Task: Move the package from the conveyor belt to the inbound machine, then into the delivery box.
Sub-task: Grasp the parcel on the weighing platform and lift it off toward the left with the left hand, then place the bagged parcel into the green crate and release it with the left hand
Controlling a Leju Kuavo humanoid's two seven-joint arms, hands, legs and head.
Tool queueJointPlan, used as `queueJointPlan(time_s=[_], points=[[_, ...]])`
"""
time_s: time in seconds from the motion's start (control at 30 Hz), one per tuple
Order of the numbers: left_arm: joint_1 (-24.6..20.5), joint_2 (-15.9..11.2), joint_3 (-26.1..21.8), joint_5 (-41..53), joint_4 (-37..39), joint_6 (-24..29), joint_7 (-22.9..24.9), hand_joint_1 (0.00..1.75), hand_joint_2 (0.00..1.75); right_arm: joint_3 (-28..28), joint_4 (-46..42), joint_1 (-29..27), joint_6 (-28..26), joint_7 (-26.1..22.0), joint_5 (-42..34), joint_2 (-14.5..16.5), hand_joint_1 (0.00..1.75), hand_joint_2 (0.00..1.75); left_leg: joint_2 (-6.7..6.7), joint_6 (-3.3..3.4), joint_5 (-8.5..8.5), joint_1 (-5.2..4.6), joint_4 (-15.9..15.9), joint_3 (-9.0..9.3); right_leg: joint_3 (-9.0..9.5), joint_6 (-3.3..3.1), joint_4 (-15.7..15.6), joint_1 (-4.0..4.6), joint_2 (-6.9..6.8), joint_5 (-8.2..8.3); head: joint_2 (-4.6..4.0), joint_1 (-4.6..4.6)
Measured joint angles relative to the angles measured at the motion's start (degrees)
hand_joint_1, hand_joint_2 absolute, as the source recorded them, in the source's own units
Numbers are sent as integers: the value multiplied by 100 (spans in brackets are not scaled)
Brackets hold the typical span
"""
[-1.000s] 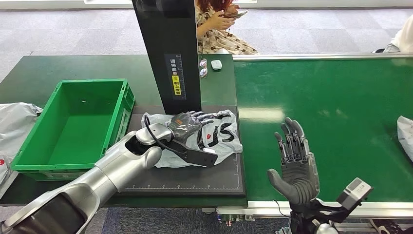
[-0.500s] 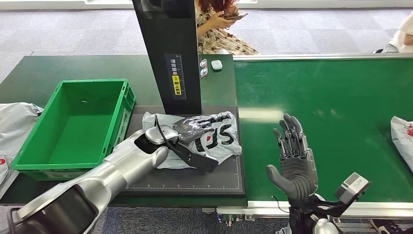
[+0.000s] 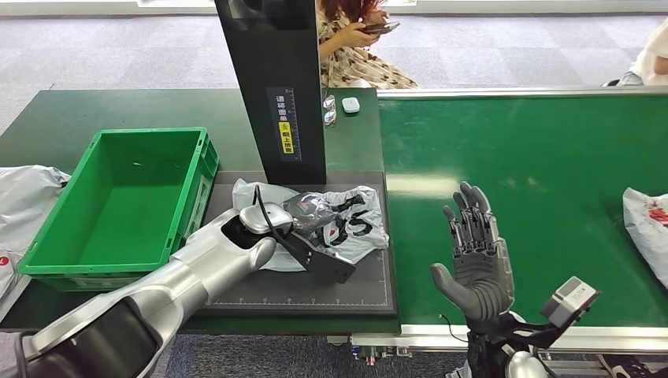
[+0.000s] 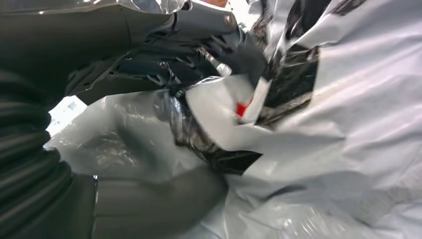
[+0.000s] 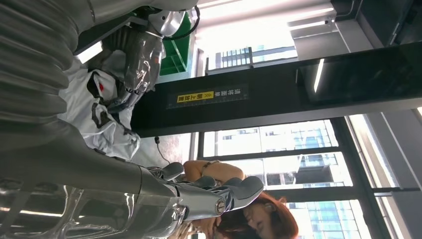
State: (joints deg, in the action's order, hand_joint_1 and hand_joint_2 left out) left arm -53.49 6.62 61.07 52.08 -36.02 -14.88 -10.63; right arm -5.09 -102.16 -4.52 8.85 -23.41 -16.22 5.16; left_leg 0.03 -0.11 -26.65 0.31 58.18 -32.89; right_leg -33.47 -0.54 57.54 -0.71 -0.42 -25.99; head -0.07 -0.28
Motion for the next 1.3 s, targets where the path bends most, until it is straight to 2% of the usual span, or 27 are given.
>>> queueJointPlan(time_s=[0.3,0.4,0.6,0.73,0.87,1.1,1.3], points=[[-11,-4,24,-44,1,126,-16,175,175,0,0,-4,2,-2,5,0,0,175,1,-1,0,0,0,1,-1,-1,1,0,1,0,0,0],[20,-27,22,-173,-1,487,46,175,175,2,-1,-18,-1,-11,19,0,0,175,1,-1,1,1,0,1,-1,-1,2,0,1,0,0,0],[235,-239,-215,-318,-344,1625,420,175,175,6,-63,-155,-44,-20,39,0,0,175,1,-2,1,0,0,-2,-4,-1,2,0,2,0,0,0],[539,-545,-718,-314,-1068,2363,685,175,175,18,-176,-303,-106,-19,64,0,0,175,3,-2,0,1,-1,-5,-8,-2,3,1,4,-1,0,0],[922,-920,-1416,-281,-1945,2672,846,175,175,60,-291,-453,-112,-17,90,10,0,175,5,-2,0,2,-3,-7,-13,-3,4,2,7,-1,0,0],[1476,-1433,-2671,-32,-3009,2792,1107,175,175,202,-471,-609,-102,-17,141,88,0,175,6,-5,2,4,-4,-8,-15,-3,6,3,8,-1,0,0],[1613,-1842,-3726,272,-3252,2608,1338,175,175,318,-657,-808,-60,-20,203,142,0,175,7,-11,6,11,-3,-8,-19,-6,6,9,9,1,0,-1]])
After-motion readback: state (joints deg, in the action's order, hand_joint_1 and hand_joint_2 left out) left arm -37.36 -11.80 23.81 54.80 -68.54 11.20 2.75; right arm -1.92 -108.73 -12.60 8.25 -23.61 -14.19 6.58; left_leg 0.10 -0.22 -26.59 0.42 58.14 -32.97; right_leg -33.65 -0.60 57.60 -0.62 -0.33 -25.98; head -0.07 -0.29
